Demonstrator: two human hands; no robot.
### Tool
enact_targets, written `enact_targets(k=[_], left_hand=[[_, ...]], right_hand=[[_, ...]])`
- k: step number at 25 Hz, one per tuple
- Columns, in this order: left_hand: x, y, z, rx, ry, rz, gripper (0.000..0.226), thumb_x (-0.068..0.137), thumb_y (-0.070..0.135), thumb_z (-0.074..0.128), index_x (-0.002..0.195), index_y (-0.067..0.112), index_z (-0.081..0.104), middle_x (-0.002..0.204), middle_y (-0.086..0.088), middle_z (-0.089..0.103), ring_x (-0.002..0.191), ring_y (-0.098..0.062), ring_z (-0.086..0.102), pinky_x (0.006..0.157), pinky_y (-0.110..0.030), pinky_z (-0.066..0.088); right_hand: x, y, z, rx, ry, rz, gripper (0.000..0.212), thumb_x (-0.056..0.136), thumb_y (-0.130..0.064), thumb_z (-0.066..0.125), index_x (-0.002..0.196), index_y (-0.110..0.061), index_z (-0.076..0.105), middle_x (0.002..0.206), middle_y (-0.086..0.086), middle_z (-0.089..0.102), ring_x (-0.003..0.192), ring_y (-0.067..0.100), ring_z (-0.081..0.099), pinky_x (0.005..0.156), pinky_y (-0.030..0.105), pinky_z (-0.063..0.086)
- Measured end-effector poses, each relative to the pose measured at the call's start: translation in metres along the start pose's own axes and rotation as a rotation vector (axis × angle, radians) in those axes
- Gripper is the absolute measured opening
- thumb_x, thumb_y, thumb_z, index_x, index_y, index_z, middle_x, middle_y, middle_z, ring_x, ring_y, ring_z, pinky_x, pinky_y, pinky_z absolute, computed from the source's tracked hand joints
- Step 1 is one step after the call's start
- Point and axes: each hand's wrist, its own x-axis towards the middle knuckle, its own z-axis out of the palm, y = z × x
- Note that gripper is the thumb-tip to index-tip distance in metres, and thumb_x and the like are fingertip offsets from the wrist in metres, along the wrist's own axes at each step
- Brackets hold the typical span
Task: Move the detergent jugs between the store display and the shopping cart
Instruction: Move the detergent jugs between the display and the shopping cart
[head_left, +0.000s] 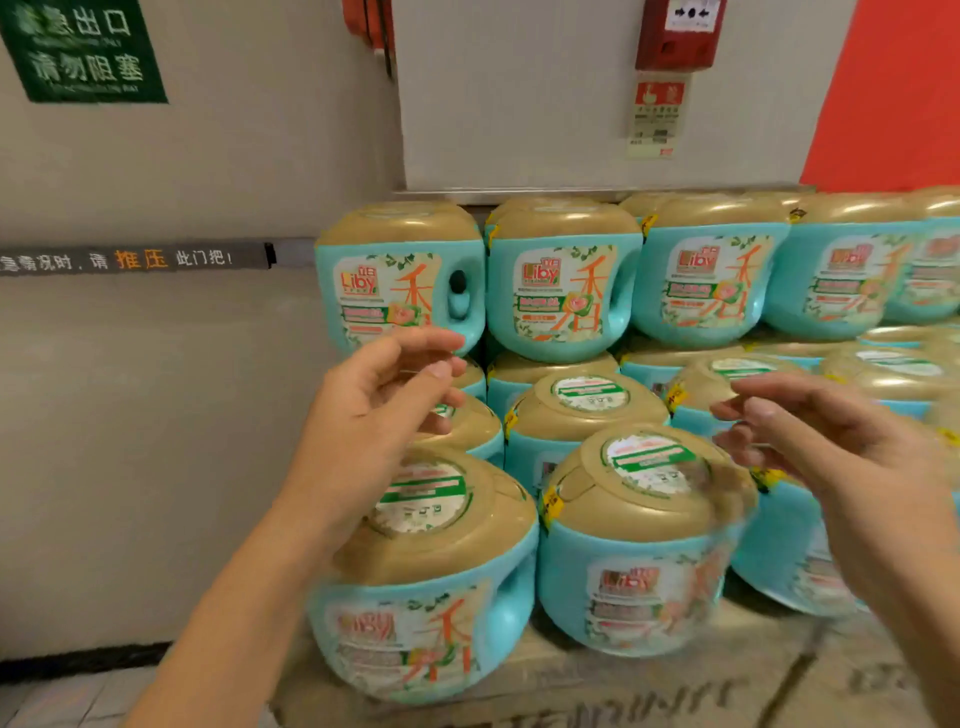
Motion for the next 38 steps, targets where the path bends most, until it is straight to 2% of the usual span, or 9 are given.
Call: enact_targets(k=[4, 8, 13, 18, 21, 30, 34, 36, 38], left_hand=[[-0.059, 0.01, 0.035, -0.208, -0.113, -0.035, 0.019, 0.079, 0.03, 0.065, 0.094, 0.031, 0.074, 0.084, 0.002, 0.073, 0.071, -0.006, 0.065, 0.058, -0.017, 0.052], [-0.135, -0.027, 0.104, -0.251, -0.228, -0.337, 0.013, 0.081, 0.015, 0.071, 0.086, 0.026, 0.076, 0.078, -0.003, 0.073, 0.067, -0.008, 0.065, 0.056, -0.018, 0.053], [-0.226, -0.079, 0.189, -0.071, -0.45, -0.768, 0.021, 0.095, 0.002, 0.055, 0.094, 0.015, 0.072, 0.078, 0.002, 0.076, 0.068, -0.004, 0.067, 0.061, -0.018, 0.053], [-0.306, -0.098, 0.288, 0.023, -0.503, -0.963, 0.016, 0.093, 0.005, 0.058, 0.095, 0.012, 0.073, 0.082, -0.011, 0.074, 0.07, -0.013, 0.065, 0.064, -0.024, 0.05], [-0.35, -0.096, 0.358, 0.033, -0.593, -1.045, 0.014, 0.093, 0.007, 0.059, 0.097, 0.012, 0.072, 0.091, -0.011, 0.075, 0.079, -0.015, 0.066, 0.068, -0.024, 0.049], [-0.377, -0.093, 0.549, 0.013, -0.852, -1.039, 0.017, 0.094, 0.006, 0.057, 0.102, 0.011, 0.071, 0.096, -0.011, 0.074, 0.082, -0.017, 0.065, 0.076, -0.027, 0.049], [-0.351, -0.088, 0.649, -0.054, -0.833, -0.932, 0.015, 0.093, 0.006, 0.058, 0.099, 0.013, 0.07, 0.093, -0.01, 0.073, 0.078, -0.012, 0.065, 0.076, -0.027, 0.049], [-0.331, -0.086, 0.707, -0.1, -0.806, -0.895, 0.015, 0.093, 0.004, 0.058, 0.096, 0.013, 0.07, 0.086, -0.006, 0.072, 0.069, -0.005, 0.066, 0.068, -0.02, 0.051], [-0.311, -0.081, 0.759, -0.138, -0.788, -0.888, 0.015, 0.092, 0.003, 0.058, 0.097, 0.011, 0.07, 0.084, -0.008, 0.071, 0.068, -0.008, 0.065, 0.065, -0.018, 0.05]], right_hand=[[-0.092, 0.002, -0.051, -0.015, 0.254, 0.13, 0.012, 0.083, -0.014, 0.061, 0.086, -0.014, 0.073, 0.079, 0.002, 0.076, 0.067, 0.009, 0.068, 0.062, 0.014, 0.053], [-0.186, 0.017, -0.119, -0.138, 0.46, 0.328, 0.017, 0.09, 0.002, 0.056, 0.087, -0.007, 0.07, 0.072, 0.002, 0.073, 0.063, 0.007, 0.065, 0.058, 0.011, 0.051], [-0.31, 0.044, -0.205, -0.176, 0.621, 0.644, 0.015, 0.091, -0.006, 0.06, 0.084, -0.01, 0.072, 0.075, 0.008, 0.073, 0.062, 0.011, 0.065, 0.055, 0.015, 0.051], [-0.406, 0.049, -0.301, -0.217, 0.712, 0.916, 0.014, 0.09, -0.013, 0.065, 0.08, -0.011, 0.074, 0.075, 0.01, 0.072, 0.062, 0.014, 0.065, 0.059, 0.025, 0.051], [-0.436, 0.04, -0.359, -0.258, 0.724, 0.998, 0.013, 0.091, -0.013, 0.063, 0.083, -0.011, 0.073, 0.074, 0.006, 0.072, 0.062, 0.011, 0.065, 0.058, 0.022, 0.049], [-0.43, 0.032, -0.511, -0.278, 0.851, 1.004, 0.014, 0.091, -0.007, 0.059, 0.089, -0.014, 0.071, 0.079, 0.005, 0.073, 0.07, 0.015, 0.067, 0.064, 0.022, 0.051], [-0.381, 0.041, -0.59, -0.291, 0.865, 0.9, 0.014, 0.088, -0.002, 0.06, 0.088, -0.01, 0.071, 0.077, 0.007, 0.073, 0.066, 0.013, 0.066, 0.06, 0.018, 0.051], [-0.347, 0.046, -0.641, -0.313, 0.859, 0.843, 0.014, 0.087, 0.001, 0.061, 0.087, -0.009, 0.071, 0.074, 0.007, 0.072, 0.064, 0.012, 0.066, 0.059, 0.016, 0.051], [-0.31, 0.047, -0.689, -0.339, 0.836, 0.787, 0.016, 0.088, 0.002, 0.061, 0.086, -0.01, 0.071, 0.072, 0.005, 0.072, 0.063, 0.011, 0.066, 0.058, 0.016, 0.051]])
